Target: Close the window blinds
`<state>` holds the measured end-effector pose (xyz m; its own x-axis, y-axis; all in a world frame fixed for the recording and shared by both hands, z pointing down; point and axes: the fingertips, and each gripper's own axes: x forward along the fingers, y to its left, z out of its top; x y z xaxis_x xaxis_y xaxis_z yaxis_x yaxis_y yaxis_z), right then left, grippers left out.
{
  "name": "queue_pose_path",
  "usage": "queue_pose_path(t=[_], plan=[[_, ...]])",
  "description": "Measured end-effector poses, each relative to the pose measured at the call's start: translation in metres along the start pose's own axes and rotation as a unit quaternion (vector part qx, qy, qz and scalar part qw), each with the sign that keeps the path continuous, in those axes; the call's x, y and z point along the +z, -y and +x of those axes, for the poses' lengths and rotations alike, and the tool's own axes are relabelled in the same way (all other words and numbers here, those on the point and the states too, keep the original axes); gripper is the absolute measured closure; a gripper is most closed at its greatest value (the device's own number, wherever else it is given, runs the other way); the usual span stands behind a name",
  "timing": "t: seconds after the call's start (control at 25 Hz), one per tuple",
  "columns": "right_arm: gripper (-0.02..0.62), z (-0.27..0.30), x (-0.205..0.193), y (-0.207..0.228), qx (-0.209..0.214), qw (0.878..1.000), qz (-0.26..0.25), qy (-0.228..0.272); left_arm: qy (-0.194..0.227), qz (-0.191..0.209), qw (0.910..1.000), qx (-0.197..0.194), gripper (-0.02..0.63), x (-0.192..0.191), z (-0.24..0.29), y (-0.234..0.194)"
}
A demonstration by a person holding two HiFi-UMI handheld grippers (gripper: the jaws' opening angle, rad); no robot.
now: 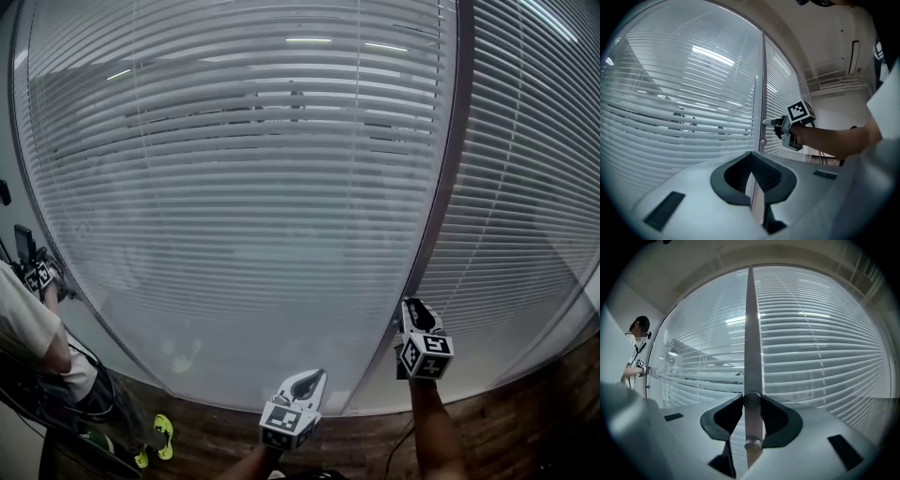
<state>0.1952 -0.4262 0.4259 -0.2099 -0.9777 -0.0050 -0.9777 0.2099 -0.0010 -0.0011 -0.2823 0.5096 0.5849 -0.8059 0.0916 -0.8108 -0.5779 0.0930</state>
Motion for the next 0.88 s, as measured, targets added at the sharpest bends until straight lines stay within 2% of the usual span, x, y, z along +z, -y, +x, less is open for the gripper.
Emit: queue_pose_path(t=[0.16,0.28,0.4,0.48,0.56,0.68,0.88], plan=[[0.472,0.001,0.000,-0.001,-0.002,1.000,-0.013,-0.004,0.000,-0.001,1.0000,-0.001,0.606,0.000,0.000,-0.001],[0.474,0.000,0.000,-0.001,-0.005,0.999,-0.047,-0.007,0.001,-0.001,1.0000,-0.001,0.606,0.001,-0.001,0.000],[0.474,0.000,0.001,-0.005,-0.008,0.992,-0.122,-0.012,0.001,-0.001,1.0000,0.000,0.606,0.000,-0.001,-0.001],[0.474,0.001,0.001,-0.009,-0.009,0.980,-0.199,-0.019,0.000,-0.001,1.0000,0.000,0.606,-0.001,-0.001,-0.001],[0.474,0.000,-0.001,-0.012,-0.010,0.954,-0.298,-0.034,0.000,-0.002,1.0000,-0.001,0.606,-0.001,-0.002,-0.001],[0.474,-0.002,0.001,-0.018,-0.014,0.906,-0.421,-0.042,-0.001,-0.003,1.0000,0.000,0.606,0.000,-0.003,0.000],[0.474,-0.001,-0.004,-0.020,-0.007,0.818,-0.573,-0.048,-0.002,-0.001,1.0000,-0.003,0.606,-0.002,-0.002,0.002]])
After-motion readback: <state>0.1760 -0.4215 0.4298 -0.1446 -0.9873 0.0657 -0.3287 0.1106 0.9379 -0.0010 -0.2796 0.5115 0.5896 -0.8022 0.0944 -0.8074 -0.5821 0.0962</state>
